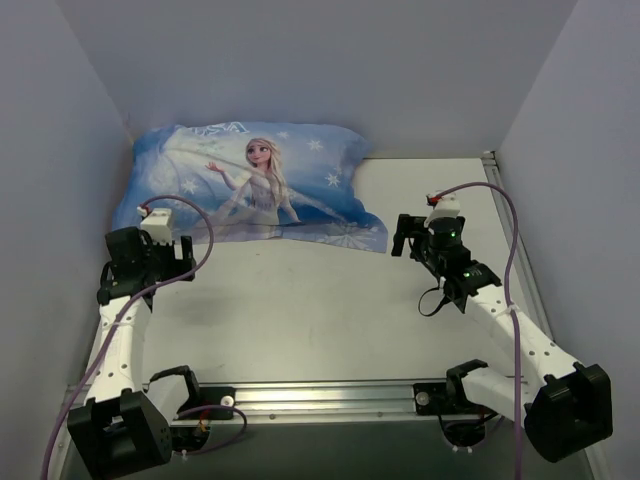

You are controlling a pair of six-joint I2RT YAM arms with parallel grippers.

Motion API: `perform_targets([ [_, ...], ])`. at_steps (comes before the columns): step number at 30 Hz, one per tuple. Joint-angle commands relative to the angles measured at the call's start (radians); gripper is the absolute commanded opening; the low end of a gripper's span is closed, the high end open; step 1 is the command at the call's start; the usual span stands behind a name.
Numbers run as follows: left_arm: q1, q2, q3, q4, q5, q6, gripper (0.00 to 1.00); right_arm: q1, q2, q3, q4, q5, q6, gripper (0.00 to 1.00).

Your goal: Remove the pillowcase from the pillow

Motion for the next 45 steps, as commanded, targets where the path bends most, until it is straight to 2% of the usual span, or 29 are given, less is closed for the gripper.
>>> perform_targets([
  [1, 0.009, -0.019, 0.007, 0.063, -0.095, -0.074, 0.94, 0.001, -0.016, 0.044, 0.003, 0.007, 0.003, 1.00],
  [3, 0.011, -0.019, 0.014, 0.050, -0.073, -0.051, 0.94, 0.001, -0.025, 0.042, 0.015, -0.025, 0.010, 1.00],
  [5, 0.014, -0.019, 0.028, 0.010, 0.023, 0.034, 0.94, -0.001, -0.025, 0.042, 0.029, -0.053, 0.015, 1.00],
  [6, 0.015, -0.018, 0.039, -0.051, 0.101, 0.123, 0.94, -0.001, -0.022, 0.047, 0.035, -0.070, 0.018, 1.00],
  [8, 0.014, -0.002, 0.062, -0.087, 0.101, 0.180, 0.94, -0.001, -0.006, 0.056, 0.065, -0.094, 0.019, 1.00],
  [12, 0.021, 0.117, 0.102, -0.050, -0.175, 0.211, 0.94, 0.001, 0.145, 0.114, 0.131, -0.179, 0.019, 1.00],
  [13, 0.024, 0.210, 0.138, -0.035, -0.283, 0.207, 0.94, 0.001, 0.235, 0.163, 0.144, -0.226, 0.004, 1.00],
  [14, 0.026, 0.264, 0.165, -0.027, -0.332, 0.205, 0.94, 0.001, 0.284, 0.192, 0.145, -0.248, -0.008, 1.00],
  [17, 0.008, 0.453, 0.286, -0.026, -0.427, 0.193, 0.94, 0.005, 0.481, 0.321, 0.132, -0.292, -0.042, 1.00],
  [22, -0.045, 0.655, 0.353, 0.138, -0.511, 0.204, 0.94, 0.027, 0.697, 0.470, 0.157, -0.314, -0.034, 1.00],
  [23, -0.045, 0.697, 0.379, 0.152, -0.580, 0.195, 0.94, 0.034, 0.759, 0.516, 0.156, -0.308, -0.031, 1.00],
  [28, -0.043, 0.960, 0.640, 0.145, -0.721, 0.182, 0.94, 0.064, 0.965, 0.672, 0.121, -0.246, -0.056, 1.00],
  [30, -0.043, 1.015, 0.688, 0.140, -0.732, 0.181, 0.95, 0.064, 1.050, 0.743, 0.089, -0.253, -0.048, 0.95],
  [31, -0.045, 1.030, 0.694, 0.151, -0.731, 0.175, 0.96, 0.064, 1.068, 0.757, 0.085, -0.253, -0.031, 0.86],
  [32, -0.045, 1.023, 0.682, 0.186, -0.719, 0.188, 0.77, 0.064, 1.085, 0.763, 0.099, -0.257, -0.024, 0.79],
  [33, -0.046, 1.018, 0.674, 0.213, -0.705, 0.193, 0.42, 0.059, 1.087, 0.765, 0.113, -0.260, -0.017, 0.70],
  [34, -0.046, 1.013, 0.667, 0.226, -0.706, 0.208, 0.11, 0.056, 1.084, 0.756, 0.128, -0.262, -0.008, 0.39],
  [35, -0.052, 1.010, 0.636, 0.278, -0.718, 0.220, 0.02, 0.050, 1.073, 0.751, 0.154, -0.263, 0.006, 0.25],
  [37, -0.058, 0.990, 0.590, 0.342, -0.752, 0.272, 0.02, 0.047, 1.061, 0.752, 0.161, -0.266, 0.012, 0.00],
  [40, -0.046, 0.916, 0.506, 0.421, -0.777, 0.279, 0.02, 0.051, 1.004, 0.752, 0.144, -0.288, 0.007, 0.00],
  [45, 0.020, 0.744, 0.465, 0.363, -0.625, 0.241, 0.02, 0.094, 0.748, 0.671, 0.136, -0.317, -0.039, 0.00],
])
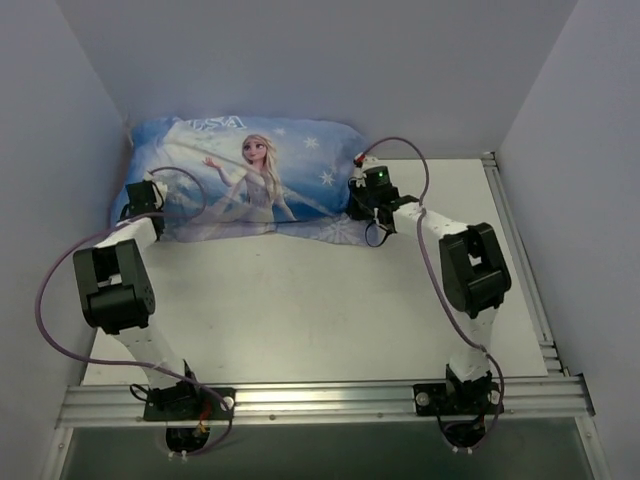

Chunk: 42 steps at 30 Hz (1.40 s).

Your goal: Remove the pillowcase from the pillow

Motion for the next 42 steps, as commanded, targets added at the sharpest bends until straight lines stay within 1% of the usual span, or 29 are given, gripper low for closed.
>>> perform_targets([
  [1, 0.070, -0.189, 0.031, 0.004, 0.081, -0.025, 0.02, 0.044, -0.260, -0.001, 0.005, -0.015, -0.043, 0.00],
  [3, 0.089, -0.247, 0.049, -0.082, 0.145, -0.036, 0.02, 0.081, -0.358, 0.032, -0.072, 0.003, -0.067, 0.00],
  [5, 0.096, -0.358, 0.045, -0.136, 0.179, -0.030, 0.02, 0.135, -0.446, 0.058, -0.150, 0.036, -0.109, 0.00],
  [8, 0.098, -0.490, 0.054, -0.205, 0.264, -0.004, 0.02, 0.166, -0.551, 0.098, -0.204, 0.066, -0.123, 0.00],
  [11, 0.101, -0.560, 0.125, -0.377, 0.369, -0.008, 0.02, 0.184, -0.640, 0.170, -0.279, 0.047, -0.080, 0.00],
  [12, 0.103, -0.580, 0.141, -0.474, 0.408, -0.002, 0.02, 0.219, -0.659, 0.202, -0.295, 0.048, -0.069, 0.00],
  [13, 0.103, -0.623, 0.159, -0.528, 0.520, 0.013, 0.03, 0.245, -0.674, 0.274, -0.305, 0.050, -0.062, 0.00],
  [14, 0.103, -0.640, 0.210, -0.579, 0.567, 0.019, 0.08, 0.276, -0.694, 0.317, -0.327, 0.075, -0.057, 0.00],
  [15, 0.103, -0.654, 0.244, -0.683, 0.610, 0.022, 0.25, 0.310, -0.696, 0.365, -0.339, 0.089, -0.060, 0.00],
  [16, 0.103, -0.671, 0.285, -0.737, 0.644, 0.030, 0.33, 0.383, -0.694, 0.418, -0.351, 0.106, -0.061, 0.00],
  [17, 0.103, -0.677, 0.329, -0.780, 0.691, 0.032, 0.44, 0.420, -0.670, 0.548, -0.394, 0.129, -0.061, 0.00],
  [18, 0.103, -0.680, 0.424, -0.853, 0.702, 0.032, 0.56, 0.454, -0.647, 0.627, -0.425, 0.135, -0.058, 0.00],
  [19, 0.103, -0.688, 0.474, -0.880, 0.706, 0.029, 0.70, 0.519, -0.621, 0.708, -0.452, 0.134, -0.052, 0.00],
  [20, 0.103, -0.688, 0.521, -0.897, 0.703, 0.026, 0.76, 0.552, -0.569, 0.852, -0.483, 0.125, -0.052, 0.00],
  [21, 0.103, -0.688, 0.608, -0.923, 0.701, 0.024, 0.80, 0.583, -0.545, 0.905, -0.483, 0.099, -0.049, 0.00],
  [22, 0.103, -0.686, 0.648, -0.934, 0.701, 0.022, 0.86, 0.625, -0.521, 0.952, -0.482, 0.094, -0.042, 0.00],
  [25, 0.100, -0.654, 0.777, -0.992, 0.776, 0.015, 0.90, 0.624, -0.418, 1.104, -0.485, 0.118, 0.026, 0.00],
  [27, 0.099, -0.639, 0.811, -1.029, 0.872, 0.007, 0.97, 0.577, -0.364, 1.144, -0.474, 0.158, 0.059, 0.00],
  [28, 0.098, -0.631, 0.819, -1.034, 0.897, -0.002, 0.94, 0.519, -0.355, 1.137, -0.464, 0.133, 0.164, 0.00],
  [29, 0.090, -0.630, 0.818, -1.038, 0.919, -0.007, 0.94, 0.332, -0.343, 1.117, -0.419, 0.079, 0.248, 0.00],
  [30, 0.083, -0.630, 0.812, -1.038, 0.939, -0.007, 0.94, 0.228, -0.340, 1.035, -0.387, 0.018, 0.333, 0.00],
  [31, 0.072, -0.625, 0.799, -1.037, 0.957, -0.016, 0.94, 0.133, -0.335, 0.982, -0.347, -0.090, 0.413, 0.00],
  [32, 0.043, -0.620, 0.793, -1.040, 0.962, -0.019, 0.94, 0.054, -0.311, 0.938, -0.303, -0.110, 0.520, 0.00],
  [33, 0.021, -0.614, 0.787, -1.044, 0.960, -0.022, 0.94, -0.059, -0.289, 0.901, -0.301, -0.110, 0.541, 0.00],
  [35, -0.025, -0.585, 0.769, -1.057, 0.950, -0.030, 0.94, -0.132, -0.216, 0.824, -0.362, -0.028, 0.534, 0.00],
  [36, -0.072, -0.573, 0.761, -1.057, 0.946, -0.037, 0.94, -0.194, -0.193, 0.787, -0.370, -0.003, 0.541, 0.00],
  [37, -0.095, -0.547, 0.755, -1.063, 0.933, -0.043, 0.94, -0.224, -0.176, 0.676, -0.343, -0.001, 0.547, 0.00],
  [39, -0.162, -0.522, 0.730, -1.075, 0.920, -0.054, 0.94, -0.279, -0.128, 0.551, -0.310, -0.018, 0.590, 0.00],
  [42, -0.242, -0.491, 0.671, -1.080, 0.894, -0.060, 0.94, -0.357, -0.087, 0.326, -0.257, -0.004, 0.587, 0.00],
])
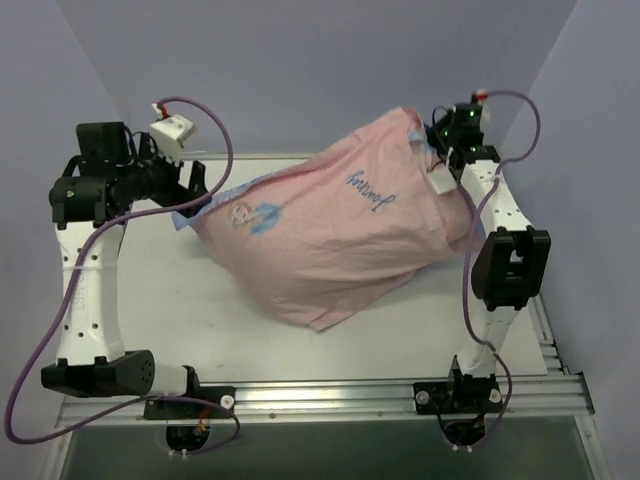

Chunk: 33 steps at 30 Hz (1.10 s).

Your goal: Remove the pillowcase from the pillow

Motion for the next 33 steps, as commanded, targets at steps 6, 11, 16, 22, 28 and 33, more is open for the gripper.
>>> perform_targets([
  [6, -0.227, 0.029, -0.212, 0.010, -0.175, 0.011, 0.94, -0.091, -0.029, -0.520, 0.084, 0.005, 0.038, 0.00],
  [11, -0.308, 0.124, -0.448, 0.209, -0.344, 0.017, 0.94, -0.030, -0.142, -0.704, 0.205, -0.115, 0.078, 0.03],
  [16, -0.300, 0.306, -0.481, 0.428, -0.643, 0.034, 0.88, 0.093, -0.279, -0.690, 0.081, -0.090, -0.029, 0.40],
  [22, -0.111, 0.439, -0.213, 0.470, -0.727, -0.044, 0.64, 0.073, -0.479, -0.517, -0.286, -0.014, -0.289, 0.72],
  [28, -0.222, 0.061, -0.416, 0.602, -0.472, -0.023, 0.94, 0.096, -0.639, -0.441, -0.343, 0.057, -0.312, 0.77],
  [33, -0.453, 0.053, -0.394, 0.504, -0.371, -0.035, 0.94, 0.210, -0.664, -0.568, -0.171, 0.005, -0.176, 0.72],
])
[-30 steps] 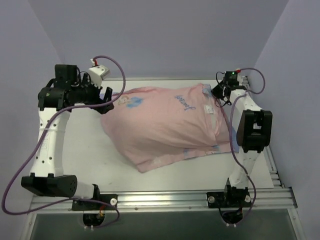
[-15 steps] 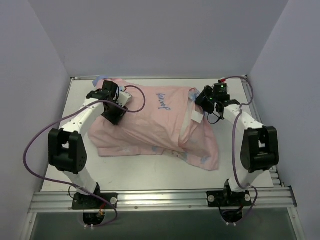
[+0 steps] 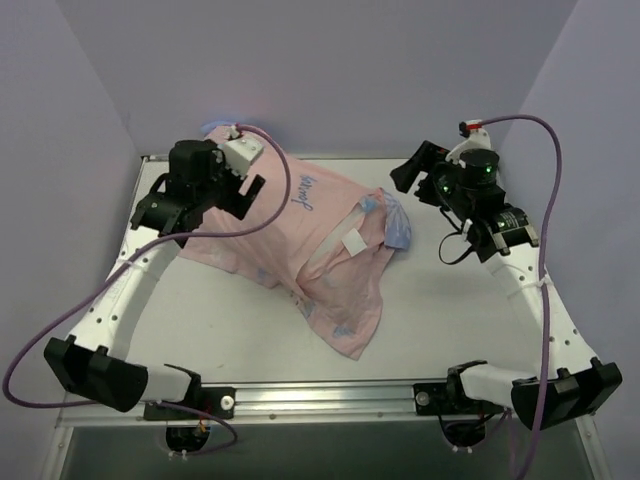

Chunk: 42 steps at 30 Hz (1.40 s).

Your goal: Remove the pillowcase from the pillow

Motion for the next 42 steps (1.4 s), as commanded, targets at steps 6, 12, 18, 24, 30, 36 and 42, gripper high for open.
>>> perform_targets([
  [6, -0.324, 0.262, 0.105, 0.046, 0.033, -0.076, 0.94, 0.085, 0.184, -0.073, 0.144, -0.087, 0.112, 0.70],
  [12, -0.359, 0.433, 0.192, 0.105, 0.089, -0.134, 0.94, 0.121, 0.307, -0.097, 0.240, -0.179, 0.146, 0.69],
  [18, -0.361, 0.499, 0.154, 0.167, -0.076, -0.137, 0.98, 0.132, 0.389, -0.142, 0.226, -0.101, 0.133, 0.56],
  [24, -0.322, 0.533, 0.127, 0.167, -0.092, -0.171, 0.03, 0.106, 0.410, -0.251, 0.274, -0.073, 0.126, 0.12],
  [30, -0.229, 0.461, 0.125, 0.129, -0.115, -0.165, 0.02, -0.053, 0.410, -0.297, 0.157, -0.052, 0.006, 0.00],
  [36, 0.007, 0.317, 0.046, 0.128, -0.045, -0.113, 0.02, -0.196, 0.229, -0.476, 0.171, -0.094, -0.057, 0.00],
  [42, 0.061, 0.134, -0.070, 0.054, 0.157, 0.039, 0.10, -0.021, 0.316, -0.509, 0.332, -0.143, 0.024, 0.00],
])
